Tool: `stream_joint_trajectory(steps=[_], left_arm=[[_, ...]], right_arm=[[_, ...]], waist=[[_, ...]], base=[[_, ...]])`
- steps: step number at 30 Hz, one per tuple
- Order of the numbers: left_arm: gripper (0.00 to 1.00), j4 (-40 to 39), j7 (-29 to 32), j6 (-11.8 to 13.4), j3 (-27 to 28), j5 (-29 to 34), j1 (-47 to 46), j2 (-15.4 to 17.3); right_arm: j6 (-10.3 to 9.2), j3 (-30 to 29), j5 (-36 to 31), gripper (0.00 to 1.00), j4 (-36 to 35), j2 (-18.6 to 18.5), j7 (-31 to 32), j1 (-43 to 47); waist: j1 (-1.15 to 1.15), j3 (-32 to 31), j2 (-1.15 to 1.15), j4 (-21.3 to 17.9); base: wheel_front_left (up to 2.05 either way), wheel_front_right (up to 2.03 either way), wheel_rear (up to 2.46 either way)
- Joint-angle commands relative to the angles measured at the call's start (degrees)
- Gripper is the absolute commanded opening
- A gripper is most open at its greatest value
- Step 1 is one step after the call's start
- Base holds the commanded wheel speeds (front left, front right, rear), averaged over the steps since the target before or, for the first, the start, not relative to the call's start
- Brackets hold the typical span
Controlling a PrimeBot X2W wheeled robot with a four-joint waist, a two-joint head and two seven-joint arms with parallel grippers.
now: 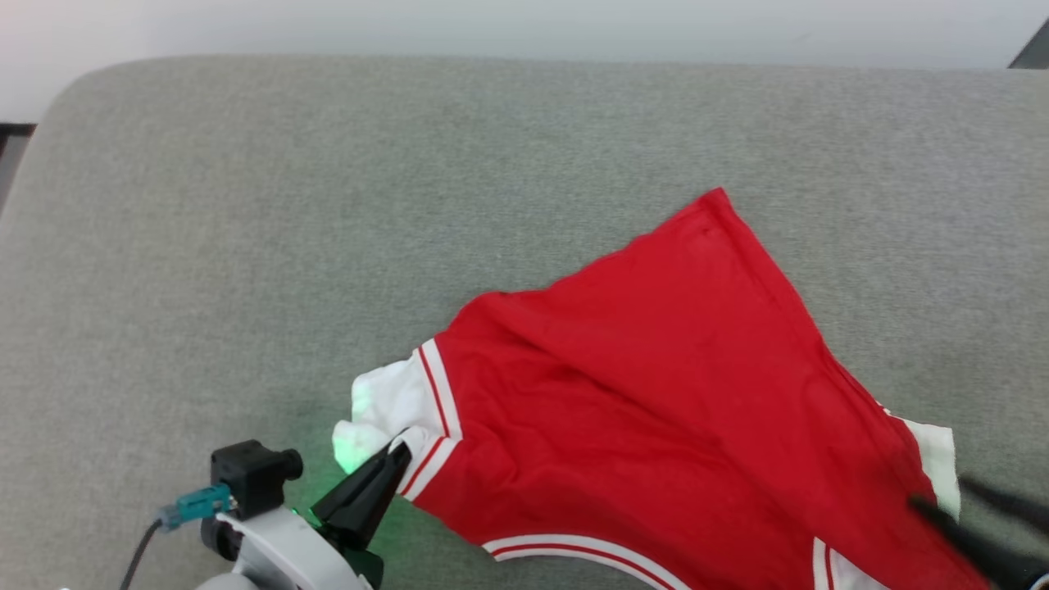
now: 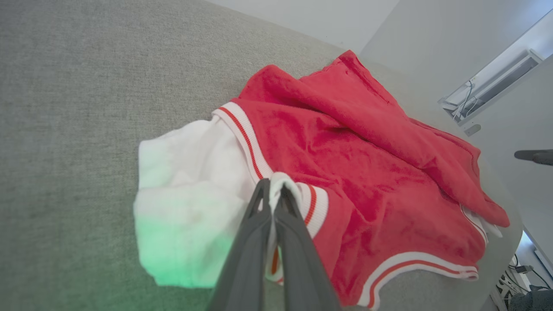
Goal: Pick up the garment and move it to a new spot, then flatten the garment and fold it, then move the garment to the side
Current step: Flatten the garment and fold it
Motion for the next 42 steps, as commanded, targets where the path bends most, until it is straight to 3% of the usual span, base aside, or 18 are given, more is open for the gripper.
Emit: stream_joint_trajectory(steps=[1,4,7,18,25,33,34,35,36,37,42], left_arm=[[0.00,-0.22,0.03,0.14,0.31,0.56,0.49,-0.54],[0.00,-0.31,0.03,0.14,0.79,1.37,0.55,-1.73],[0.00,-0.15,0.03,0.14,0.65,2.08,-0.48,-3.19],[0.00,1.10,0.03,0.14,-1.51,2.21,-3.65,-7.56],[0.00,1.79,0.03,0.14,-3.09,2.40,-5.58,-9.15],[0.00,2.13,0.03,0.14,-4.14,1.15,-6.88,-9.71],[0.00,2.03,0.03,0.14,-4.10,0.89,-6.89,-9.61],[0.00,1.81,0.03,0.14,-3.98,0.49,-6.83,-9.58],[0.00,1.47,0.03,0.14,-3.81,-0.22,-6.68,-9.56],[0.00,0.91,0.03,0.14,-3.64,-1.37,-6.53,-9.63],[0.00,-1.58,0.03,0.14,-2.62,-6.77,-6.72,-7.76]], right_arm=[[-0.07,-1.33,0.60,1.00,-1.30,-0.32,0.30,-1.68],[-0.07,-2.79,0.36,1.00,-3.13,-0.76,0.61,-5.96],[-0.07,-1.06,-3.39,1.00,-0.55,-2.06,-0.14,-13.77],[-0.07,24.28,-12.89,1.00,25.92,-4.31,-1.89,-47.76],[-0.07,37.84,-13.55,1.00,39.90,-4.78,-3.25,-58.30],[-0.07,48.25,-11.83,1.00,51.81,-3.97,-5.96,-63.69],[-0.07,49.15,-10.92,0.96,52.74,-3.64,-6.27,-63.99],[-0.07,49.76,-10.33,0.44,53.53,-3.37,-6.56,-64.19],[-0.07,50.56,-9.43,0.09,54.04,-2.96,-7.12,-64.40],[-0.07,51.11,-8.92,0.00,54.51,-2.72,-7.99,-64.98],[-0.08,49.83,-5.61,0.00,57.29,-1.21,-14.55,-67.60]], waist=[[0.00,0.45,0.00,0.91],[0.00,1.05,0.00,2.12],[0.00,1.76,0.00,3.33],[0.00,3.88,0.00,7.65],[0.00,5.88,0.00,10.04],[0.00,6.82,0.00,10.70],[0.00,6.86,0.00,10.61],[0.00,6.87,0.00,10.50],[0.00,6.85,0.00,10.29],[0.00,6.82,0.00,10.07],[0.00,5.90,0.00,8.55]], base=[[0.00,0.00,0.00],[0.00,0.00,0.00],[0.00,0.00,0.00],[0.00,0.00,0.00],[0.00,0.00,0.00],[0.00,0.00,0.00],[0.00,0.00,0.00],[0.00,0.00,0.00],[0.00,0.00,0.00],[0.00,0.00,0.00],[0.00,0.00,0.00]])
